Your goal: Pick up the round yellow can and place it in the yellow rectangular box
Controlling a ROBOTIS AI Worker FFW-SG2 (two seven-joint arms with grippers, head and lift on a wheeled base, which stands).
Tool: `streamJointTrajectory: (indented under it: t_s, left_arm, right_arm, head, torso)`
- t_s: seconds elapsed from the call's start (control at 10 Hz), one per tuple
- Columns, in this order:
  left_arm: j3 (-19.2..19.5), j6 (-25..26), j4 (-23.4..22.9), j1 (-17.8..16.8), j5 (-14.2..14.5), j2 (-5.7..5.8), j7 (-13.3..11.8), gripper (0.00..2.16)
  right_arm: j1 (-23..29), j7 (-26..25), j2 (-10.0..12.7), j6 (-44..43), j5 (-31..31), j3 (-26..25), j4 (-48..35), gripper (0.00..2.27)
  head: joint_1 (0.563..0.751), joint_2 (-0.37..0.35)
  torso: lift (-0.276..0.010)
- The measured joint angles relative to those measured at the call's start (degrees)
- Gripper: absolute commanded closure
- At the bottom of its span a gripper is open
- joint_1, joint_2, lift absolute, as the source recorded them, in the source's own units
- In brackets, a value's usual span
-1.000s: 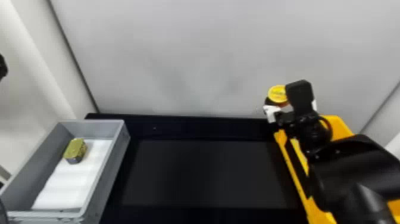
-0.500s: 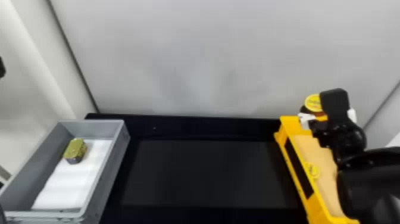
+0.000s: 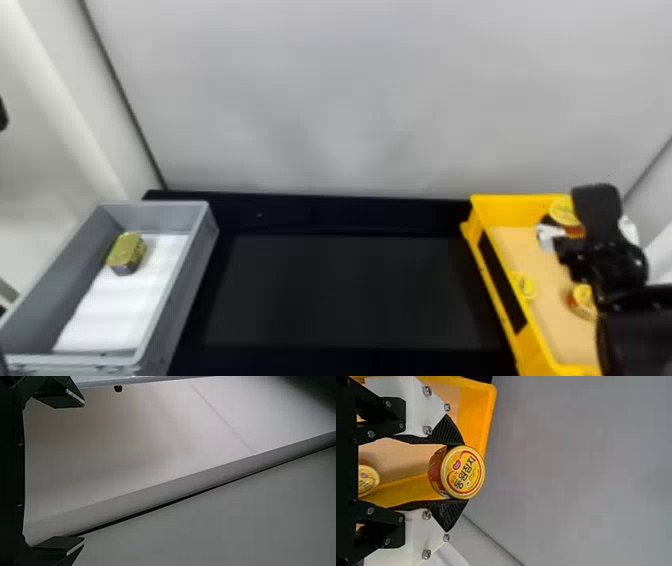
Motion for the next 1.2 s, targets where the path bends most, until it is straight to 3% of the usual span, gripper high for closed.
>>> streamJointTrajectory:
  t_s: [0.6, 1.0, 1.2]
  left_arm:
    - [0.3, 0.0, -0.1, 0.2, 0.0, 0.00, 0.0, 0.07]
    - [0.4, 0.1, 0.0, 0.2, 0.0, 0.00, 0.0, 0.07]
    - [0.3, 0.1, 0.0, 0.2, 0.0, 0.00, 0.0, 0.07]
  right_arm:
    - [4.1, -0.6, -0.2, -1.8, -4.7, -5.7, 6.8, 0.61]
    - [5.1, -0.2, -0.8, -3.1, -7.9, -6.6, 11.3, 0.61]
    - [5.0, 0.4, -1.0, -3.3, -9.1, -6.1, 12.1, 0.45]
  head:
    - [0.692, 0.014]
    - [0.692, 0.014]
    - [0.692, 0.014]
  torso:
    - [-0.056]
    - [-0.056]
    - [-0.056]
